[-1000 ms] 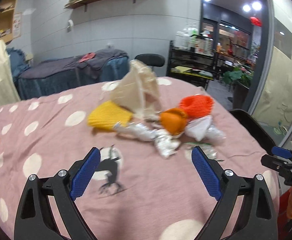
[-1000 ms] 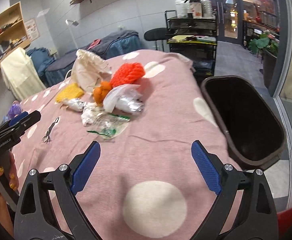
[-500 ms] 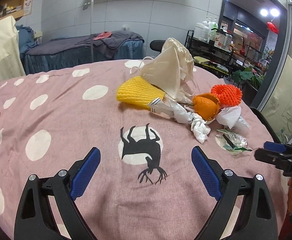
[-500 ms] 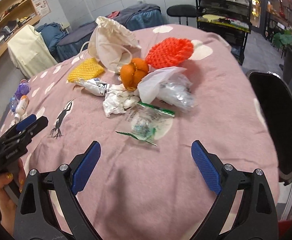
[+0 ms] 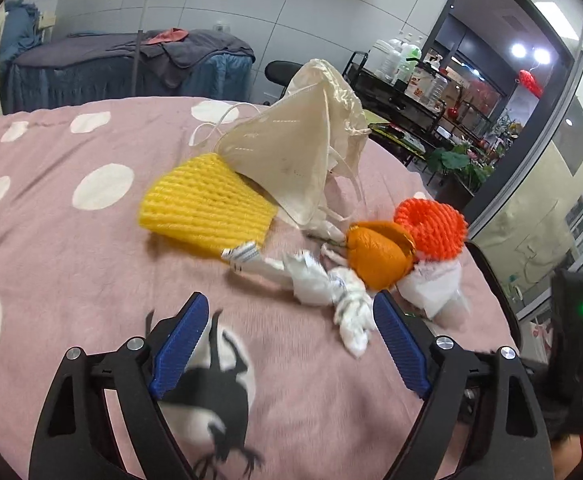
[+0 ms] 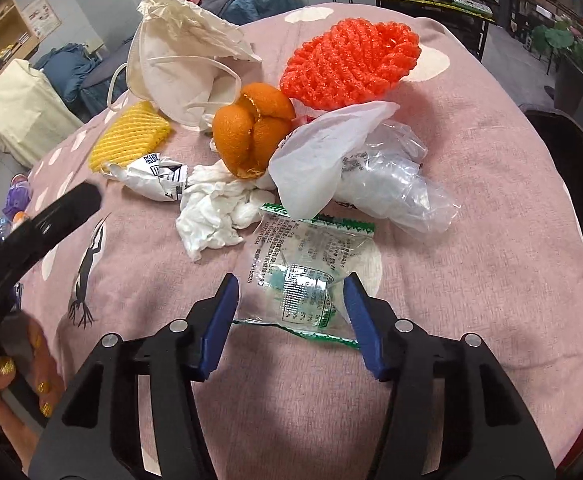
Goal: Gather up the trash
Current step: 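Grasp the clear snack wrapper with the right gripper while the left grasps the white wrapper, then carry the snack wrapper over the bin and open the right gripper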
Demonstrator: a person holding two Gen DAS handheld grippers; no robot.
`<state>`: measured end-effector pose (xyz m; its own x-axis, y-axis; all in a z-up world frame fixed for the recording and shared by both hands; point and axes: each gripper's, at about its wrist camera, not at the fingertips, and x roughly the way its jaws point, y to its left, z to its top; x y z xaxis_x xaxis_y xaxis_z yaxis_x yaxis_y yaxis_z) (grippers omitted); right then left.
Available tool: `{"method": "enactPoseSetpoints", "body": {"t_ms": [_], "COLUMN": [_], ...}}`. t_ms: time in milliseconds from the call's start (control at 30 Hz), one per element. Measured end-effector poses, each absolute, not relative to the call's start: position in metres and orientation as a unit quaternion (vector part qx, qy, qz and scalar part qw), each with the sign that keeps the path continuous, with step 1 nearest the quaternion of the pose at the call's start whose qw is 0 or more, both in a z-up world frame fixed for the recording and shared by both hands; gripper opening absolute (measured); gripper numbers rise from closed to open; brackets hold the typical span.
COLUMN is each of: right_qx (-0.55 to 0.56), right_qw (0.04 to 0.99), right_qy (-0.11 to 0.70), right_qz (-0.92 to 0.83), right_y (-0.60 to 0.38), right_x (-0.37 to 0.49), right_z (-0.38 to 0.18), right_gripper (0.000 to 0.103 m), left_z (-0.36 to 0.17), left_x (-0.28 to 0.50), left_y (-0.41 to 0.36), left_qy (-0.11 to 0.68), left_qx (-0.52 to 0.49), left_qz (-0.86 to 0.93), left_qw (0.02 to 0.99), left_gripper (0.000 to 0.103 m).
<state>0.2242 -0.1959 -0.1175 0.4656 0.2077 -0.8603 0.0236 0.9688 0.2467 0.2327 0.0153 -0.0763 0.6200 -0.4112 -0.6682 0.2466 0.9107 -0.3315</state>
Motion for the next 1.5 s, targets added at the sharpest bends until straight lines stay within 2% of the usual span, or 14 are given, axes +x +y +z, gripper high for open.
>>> {"method": "enactPoseSetpoints", "body": {"t_ms": [100,133,200,267,300,400,1000,1500], "right_qx": [0.111,0.111,0.112,0.113,0.111,0.107,0.111,0.098], "right_qw": [0.85,0.85,0.851,0.852,0.852,0.854,0.879,0.92], "right_qy": [0.513,0.512,0.51,0.508,0.508,0.506,0.451,0.374], "right_qz": [0.054,0.055,0.055,0.059,0.06,0.062,0.105,0.057], "right_y": [-0.197,-0.197,-0.198,-0.199,-0.198,-0.198,-0.205,-0.25], "right_x": [0.224,0.223,0.221,0.221,0.221,0.218,0.166,0.112], "right_z": [-0.118,-0.118,-0.118,-0.118,-0.118,-0.118,-0.094,-0.062], "right_gripper": [0.054,0.054,0.052,0.05,0.05,0.049,0.048,0.048], "left_z": [-0.082,-0.083,-0.087,-0.088,-0.088,-0.085,-0.033,-0.015], "left_x": [0.251,0.255,0.263,0.266,0.266,0.26,0.18,0.152], "left_y": [0.006,0.004,0.002,0.002,0.003,0.005,0.031,-0.015], "left_qy": [0.407,0.412,0.422,0.427,0.429,0.42,0.337,0.314], "left_qx": [-0.104,-0.11,-0.117,-0.124,-0.129,-0.133,-0.141,-0.124], "left_qz": [-0.189,-0.191,-0.188,-0.181,-0.18,-0.184,-0.174,-0.199], "left_qw": [0.888,0.884,0.879,0.877,0.876,0.879,0.914,0.92], "left_gripper": [0.078,0.073,0.062,0.046,0.041,0.016,0.014,0.014]}}
